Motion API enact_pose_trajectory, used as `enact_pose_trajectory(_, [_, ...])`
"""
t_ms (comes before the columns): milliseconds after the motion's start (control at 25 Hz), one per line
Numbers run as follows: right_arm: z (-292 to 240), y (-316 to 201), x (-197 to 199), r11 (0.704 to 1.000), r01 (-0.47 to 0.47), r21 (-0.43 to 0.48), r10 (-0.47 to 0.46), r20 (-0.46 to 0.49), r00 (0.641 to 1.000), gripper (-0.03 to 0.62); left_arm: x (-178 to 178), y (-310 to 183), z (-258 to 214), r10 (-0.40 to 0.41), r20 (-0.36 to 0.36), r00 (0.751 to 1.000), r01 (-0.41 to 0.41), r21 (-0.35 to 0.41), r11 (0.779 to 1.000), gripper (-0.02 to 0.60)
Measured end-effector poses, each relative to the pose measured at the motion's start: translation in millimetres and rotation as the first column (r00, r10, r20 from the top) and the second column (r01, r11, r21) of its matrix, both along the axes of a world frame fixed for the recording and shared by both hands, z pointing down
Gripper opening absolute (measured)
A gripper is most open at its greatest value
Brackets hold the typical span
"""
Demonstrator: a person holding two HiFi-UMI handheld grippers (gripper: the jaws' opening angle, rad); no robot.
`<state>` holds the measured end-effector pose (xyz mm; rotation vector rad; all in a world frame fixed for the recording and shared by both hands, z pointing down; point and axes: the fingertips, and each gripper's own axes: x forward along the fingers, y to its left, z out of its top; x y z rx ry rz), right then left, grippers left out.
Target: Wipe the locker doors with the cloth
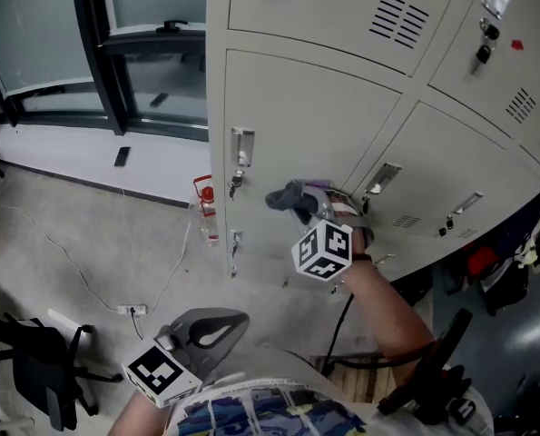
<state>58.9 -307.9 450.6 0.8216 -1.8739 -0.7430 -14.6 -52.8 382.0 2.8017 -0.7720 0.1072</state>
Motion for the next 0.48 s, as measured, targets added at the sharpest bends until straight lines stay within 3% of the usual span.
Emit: enact_pose_trajectory(480, [102.9, -1.2, -0.5, 0.982, 0.005, -0.191, -0.017, -0.06, 0.998, 0.113, 1.5, -2.1, 2.7, -0.013, 0.0, 1.0, 0.013, 0.001, 1.0, 0.001])
